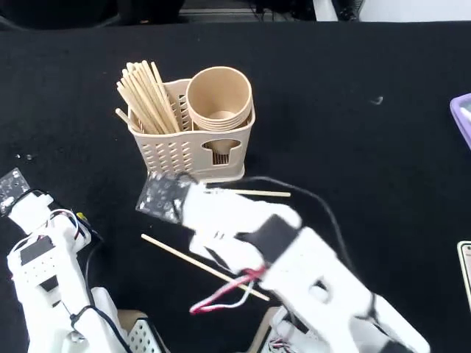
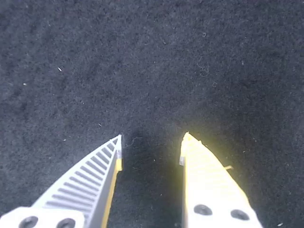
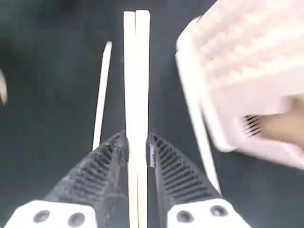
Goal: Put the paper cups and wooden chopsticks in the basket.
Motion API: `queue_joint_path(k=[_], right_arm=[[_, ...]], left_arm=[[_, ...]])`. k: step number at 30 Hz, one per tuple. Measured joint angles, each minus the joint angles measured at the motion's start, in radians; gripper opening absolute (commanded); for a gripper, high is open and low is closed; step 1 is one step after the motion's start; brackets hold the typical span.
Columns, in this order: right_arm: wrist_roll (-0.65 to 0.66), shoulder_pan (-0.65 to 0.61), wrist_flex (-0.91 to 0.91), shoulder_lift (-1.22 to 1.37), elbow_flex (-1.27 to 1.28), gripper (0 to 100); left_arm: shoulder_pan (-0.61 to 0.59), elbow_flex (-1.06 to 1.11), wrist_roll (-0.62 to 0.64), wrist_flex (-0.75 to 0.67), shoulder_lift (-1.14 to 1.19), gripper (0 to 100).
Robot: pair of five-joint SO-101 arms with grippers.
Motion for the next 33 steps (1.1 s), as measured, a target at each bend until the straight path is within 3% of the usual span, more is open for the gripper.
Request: queue_joint_path(k=[3, 8, 15, 21, 28, 33], right_arm=[[-0.101, 0.02, -0.092, -0.077, -0.069, 1.1], [-0.227, 0.049, -0.414, -0.115, -0.078, 1.1], [-0.261, 0.052, -0.865, -0.11, -0.078, 1.1], [-0.262, 0.072, -1.128, 0.037, -0.083, 1.1], [-0.262, 0.152, -1.189, 0.256, -0.103, 2.9], [-0.261, 0.153, -1.025, 0.284, -0.103, 23.1]], left_arm=[[0.0, 0.0, 0.0, 0.0, 0.0, 21], [0.0, 0.0, 0.0, 0.0, 0.0, 21], [0.0, 0.0, 0.0, 0.0, 0.0, 21], [0.0, 0.0, 0.0, 0.0, 0.0, 21], [0.0, 0.0, 0.0, 0.0, 0.0, 21], [0.0, 0.0, 0.0, 0.0, 0.0, 21]])
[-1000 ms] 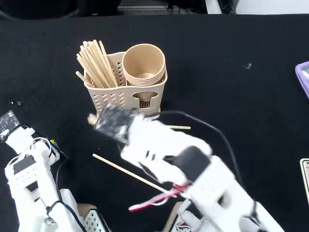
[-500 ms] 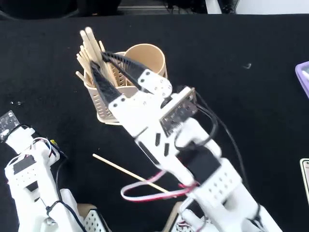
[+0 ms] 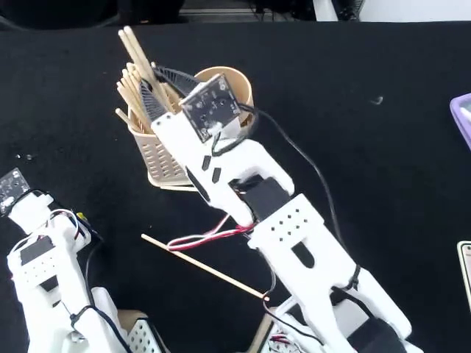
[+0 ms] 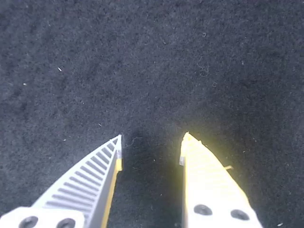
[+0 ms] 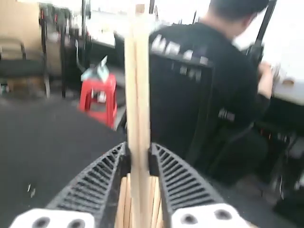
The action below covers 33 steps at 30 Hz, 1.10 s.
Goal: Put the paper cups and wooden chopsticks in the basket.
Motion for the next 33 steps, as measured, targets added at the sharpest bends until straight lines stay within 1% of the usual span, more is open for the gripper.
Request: queue_joint_path(k=[2, 5, 7, 11, 14, 16, 18, 20, 21, 24, 27, 29, 33], right_arm=[[0.0, 0.0, 0.066, 0.0, -0.005, 22.1], [0.0, 0.0, 0.183, -0.012, -0.077, 16.2], [0.0, 0.0, 0.281, -0.068, -0.14, 13.1], [0.0, 0.0, 0.522, -0.245, -0.258, 9.4], [0.002, 0.014, 0.749, -0.381, -0.276, 8.9], [0.002, 0.061, 0.913, -0.45, -0.265, 8.9], [0.002, 0.141, 1.073, -0.489, -0.221, 8.9], [0.002, 0.235, 1.183, -0.486, -0.129, 8.9], [0.002, 0.292, 1.204, -0.48, -0.069, 8.9], [0.026, 0.477, 1.172, -0.477, 0.132, 8.9], [0.052, 0.644, 1.026, -0.437, 0.287, 8.9], [0.058, 0.694, 0.899, -0.382, 0.367, 8.9], [0.063, 0.683, 0.681, -0.206, 0.434, 8.9]], left_arm=[[0.0, 0.0, 0.0, 0.0, 0.0, 21], [0.0, 0.0, 0.0, 0.0, 0.0, 21], [0.0, 0.0, 0.0, 0.0, 0.0, 21], [0.0, 0.0, 0.0, 0.0, 0.0, 21], [0.0, 0.0, 0.0, 0.0, 0.0, 21], [0.0, 0.0, 0.0, 0.0, 0.0, 21], [0.0, 0.0, 0.0, 0.0, 0.0, 21], [0.0, 0.0, 0.0, 0.0, 0.0, 21], [0.0, 0.0, 0.0, 0.0, 0.0, 21], [0.0, 0.0, 0.0, 0.0, 0.0, 21], [0.0, 0.0, 0.0, 0.0, 0.0, 21], [0.0, 0.0, 0.0, 0.0, 0.0, 21], [0.0, 0.0, 0.0, 0.0, 0.0, 21]])
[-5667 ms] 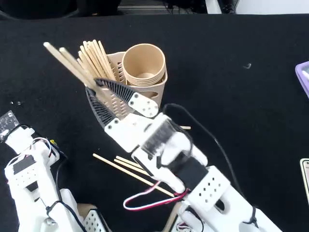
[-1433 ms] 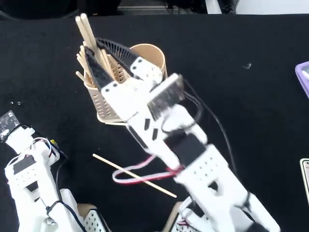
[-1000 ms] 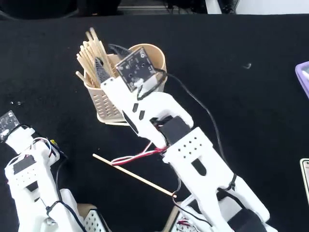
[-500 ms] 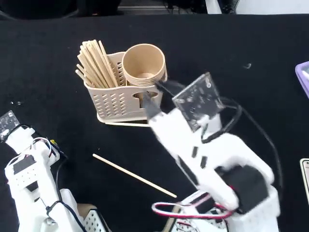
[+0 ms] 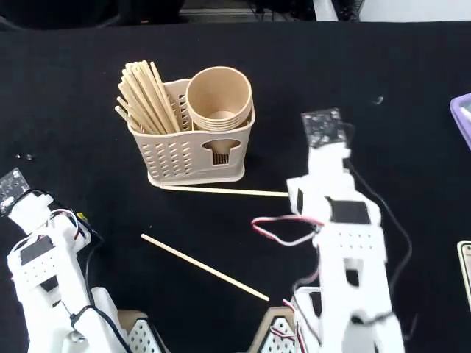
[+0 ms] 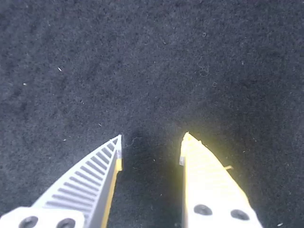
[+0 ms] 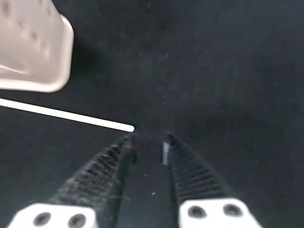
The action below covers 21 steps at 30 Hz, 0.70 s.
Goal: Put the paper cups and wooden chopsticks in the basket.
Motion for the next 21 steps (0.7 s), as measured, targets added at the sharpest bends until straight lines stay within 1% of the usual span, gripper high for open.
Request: queue_joint_path(k=[3, 7, 10, 14, 16, 21], right_arm=[[0.0, -0.04, -0.1, 0.175, -0.005, 8.7], [-0.002, -0.06, -0.176, 0.413, -0.077, 8.6], [-0.002, -0.063, -0.19, 0.549, -0.138, 8.6], [0.003, -0.064, -0.193, 0.646, -0.181, 8.8], [0.044, -0.077, -0.173, 0.657, -0.186, 8.8], [0.212, -0.109, -0.026, 0.655, -0.207, 8.6]], left_arm=[[0.0, 0.0, 0.0, 0.0, 0.0, 21], [0.0, 0.0, 0.0, 0.0, 0.0, 21], [0.0, 0.0, 0.0, 0.0, 0.0, 21], [0.0, 0.0, 0.0, 0.0, 0.0, 21], [0.0, 0.0, 0.0, 0.0, 0.0, 21], [0.0, 0.0, 0.0, 0.0, 0.0, 21]])
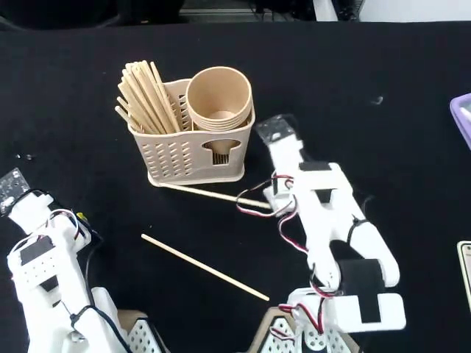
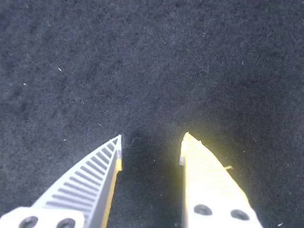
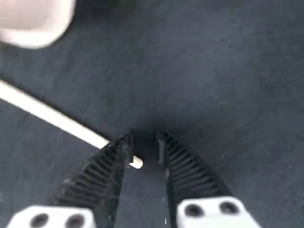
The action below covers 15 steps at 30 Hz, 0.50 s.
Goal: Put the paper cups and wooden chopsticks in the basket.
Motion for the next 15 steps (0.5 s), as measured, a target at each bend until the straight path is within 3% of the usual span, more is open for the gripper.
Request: queue_joint_path(k=[6, 11, 15], right_arm=[[0.138, -0.017, 0.084, -0.141, 0.095, 8.9], [0.279, -0.1, 0.091, -0.345, 0.298, 8.9], [0.316, -0.158, 0.098, -0.509, 0.35, 9.0]], left_arm=[[0.0, 0.0, 0.0, 0.0, 0.0, 21], [0.0, 0.0, 0.0, 0.0, 0.0, 21], [0.0, 0.0, 0.0, 0.0, 0.0, 21]])
